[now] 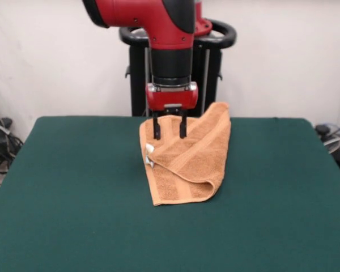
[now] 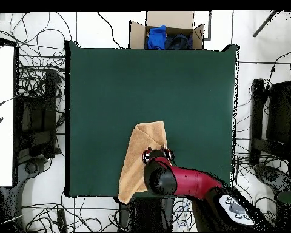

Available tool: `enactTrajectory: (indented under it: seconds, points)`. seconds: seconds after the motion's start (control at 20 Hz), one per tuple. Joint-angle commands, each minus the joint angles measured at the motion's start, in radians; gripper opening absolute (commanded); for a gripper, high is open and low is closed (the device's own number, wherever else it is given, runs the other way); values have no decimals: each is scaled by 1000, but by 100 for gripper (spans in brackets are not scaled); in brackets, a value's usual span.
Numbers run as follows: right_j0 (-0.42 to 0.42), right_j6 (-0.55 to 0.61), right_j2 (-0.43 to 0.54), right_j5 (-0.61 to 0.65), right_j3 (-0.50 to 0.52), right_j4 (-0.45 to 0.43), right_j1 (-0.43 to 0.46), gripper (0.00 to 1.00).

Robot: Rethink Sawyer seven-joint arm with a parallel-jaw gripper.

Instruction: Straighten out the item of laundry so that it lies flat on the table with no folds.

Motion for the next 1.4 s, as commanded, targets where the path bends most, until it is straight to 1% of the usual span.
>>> enactTrajectory:
  seconds: [0.05,0.35,0.9,1.1,1.4]
  points:
    - [-17,51,88,95,-90,-44,14,100]
    - [-32,47,97,105,-105,-58,21,100]
    - [18,76,50,49,-132,-68,66,100]
    - [20,75,45,40,-144,-73,85,100]
    - [29,83,33,29,-145,-75,89,100]
